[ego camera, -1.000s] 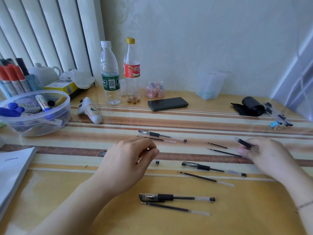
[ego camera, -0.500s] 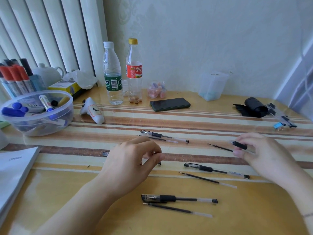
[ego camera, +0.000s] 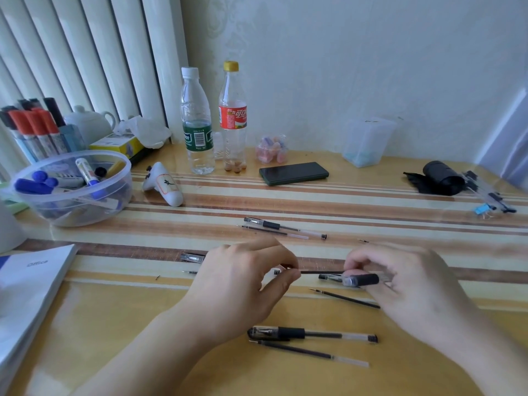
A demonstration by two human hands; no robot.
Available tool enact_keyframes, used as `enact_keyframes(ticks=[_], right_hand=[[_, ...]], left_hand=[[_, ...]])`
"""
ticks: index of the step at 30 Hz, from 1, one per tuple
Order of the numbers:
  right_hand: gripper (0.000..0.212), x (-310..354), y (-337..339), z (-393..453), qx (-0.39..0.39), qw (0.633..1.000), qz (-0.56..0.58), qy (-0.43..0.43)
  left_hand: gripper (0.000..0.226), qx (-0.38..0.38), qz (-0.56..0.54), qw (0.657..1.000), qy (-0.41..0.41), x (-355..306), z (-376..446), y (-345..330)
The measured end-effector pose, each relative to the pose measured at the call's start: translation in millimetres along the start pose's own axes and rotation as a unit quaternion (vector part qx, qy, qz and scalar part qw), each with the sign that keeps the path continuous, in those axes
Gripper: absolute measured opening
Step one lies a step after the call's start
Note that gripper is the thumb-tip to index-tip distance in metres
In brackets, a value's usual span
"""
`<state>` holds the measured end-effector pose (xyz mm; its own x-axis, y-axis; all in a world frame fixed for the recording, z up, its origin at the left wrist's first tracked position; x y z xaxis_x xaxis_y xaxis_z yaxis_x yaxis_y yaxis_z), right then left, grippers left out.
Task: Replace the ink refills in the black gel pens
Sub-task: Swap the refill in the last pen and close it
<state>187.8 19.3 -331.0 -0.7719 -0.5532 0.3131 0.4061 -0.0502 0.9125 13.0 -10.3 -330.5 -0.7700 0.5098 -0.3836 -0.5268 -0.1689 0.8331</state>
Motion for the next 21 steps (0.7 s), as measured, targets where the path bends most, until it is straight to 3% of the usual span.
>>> enact_keyframes(ticks=[3, 7, 11, 14, 21], right_hand=[[0.017, -1, 5, 1, -0.011, 0.999, 0.052, 0.011], [0.050, -31, 24, 1, -0.065, 0.980, 0.187, -0.022], [0.046, -49, 22, 2, -0.064, 0.987, 0.142, -0.042], [0.030, -44, 10, 3, -0.017, 0.991, 0.131, -0.032], [0.026, -38, -1, 2, 0.021, 0.990, 0.139, -0.013]], left_hand=[[0.016, -0.019, 0.011, 1.000, 0.009, 5, 0, 4], [0.011, -0.097, -0.011, 0.993, 0.068, 30, 0, 23], [0.008, -0.121, -0.061, 0.986, 0.098, 43, -2, 26], [0.010, -0.109, -0.086, 0.987, 0.082, 40, -2, 21], [0.012, -0.095, -0.092, 0.989, 0.065, 35, 0, 17]])
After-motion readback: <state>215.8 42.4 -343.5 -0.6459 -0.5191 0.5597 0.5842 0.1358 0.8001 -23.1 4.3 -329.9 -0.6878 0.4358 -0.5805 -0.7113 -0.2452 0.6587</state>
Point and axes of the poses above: each hand's wrist, its own z-axis towards the middle knuckle, its own y-axis out of the back of the hand, x = y × z, the point moved 9 cm from there along z, towards the middle knuckle, and after that the axes turned 7 degrees about x, right-handed, at the moved point
